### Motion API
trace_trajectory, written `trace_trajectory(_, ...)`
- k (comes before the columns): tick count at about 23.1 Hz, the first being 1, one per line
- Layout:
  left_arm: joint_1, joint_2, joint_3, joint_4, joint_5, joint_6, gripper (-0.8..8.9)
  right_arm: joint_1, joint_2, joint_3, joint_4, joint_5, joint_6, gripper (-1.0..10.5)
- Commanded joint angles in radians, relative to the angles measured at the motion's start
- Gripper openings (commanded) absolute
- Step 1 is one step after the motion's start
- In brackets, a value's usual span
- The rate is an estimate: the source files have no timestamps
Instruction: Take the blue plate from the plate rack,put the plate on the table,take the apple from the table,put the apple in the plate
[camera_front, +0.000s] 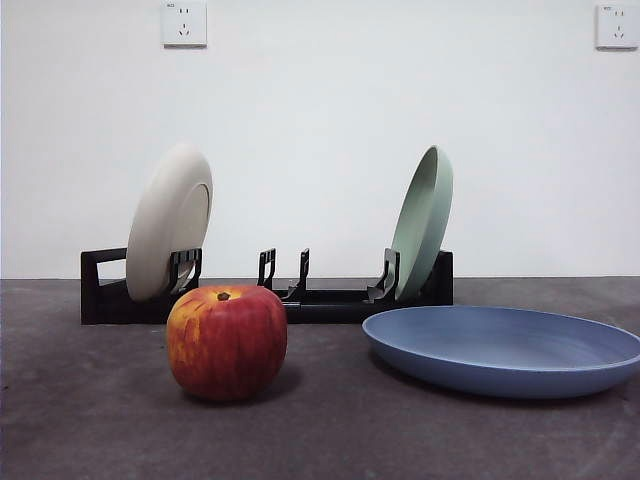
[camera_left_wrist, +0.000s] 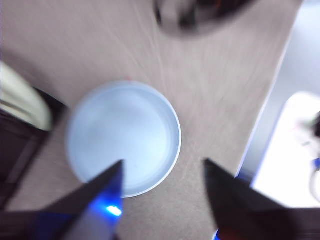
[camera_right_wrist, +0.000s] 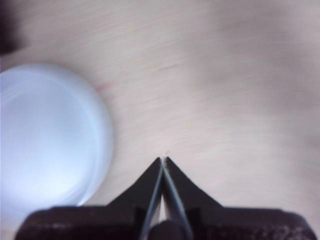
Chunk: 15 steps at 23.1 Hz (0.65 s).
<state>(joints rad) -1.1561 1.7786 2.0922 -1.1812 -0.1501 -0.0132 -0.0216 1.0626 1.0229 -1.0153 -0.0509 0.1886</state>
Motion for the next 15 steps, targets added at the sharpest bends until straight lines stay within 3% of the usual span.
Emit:
trace_trajectory(1,-0.001,-0.13,-0.005,-0.022,-0.002,-0.014,-0.08,0.002,0.0,0.005,0.003,-0.204,-0.149,0.0)
trace_trajectory(4,0.001,-0.285,-0.005,-0.088,-0.048,-0.031,-0.08,0.002,0.0,0.005,0.005,-0.431,-0.174,0.0)
trace_trajectory(6,0.002,-0.357,-0.007,-0.14,-0.126,-0.049,-0.08,0.002,0.0,0.005,0.01,-0.493,-0.152,0.0)
trace_trajectory(10,0.0,-0.505,-0.035,-0.14,-0.139,-0.099,-0.08,0.03,0.0,0.005,0.048,-0.676,-0.109,0.0)
trace_trajectory(15,0.001,-0.717,-0.319,-0.14,-0.194,-0.196,-0.09,0.275,0.002,0.005,0.175,-0.527,0.006,0.8)
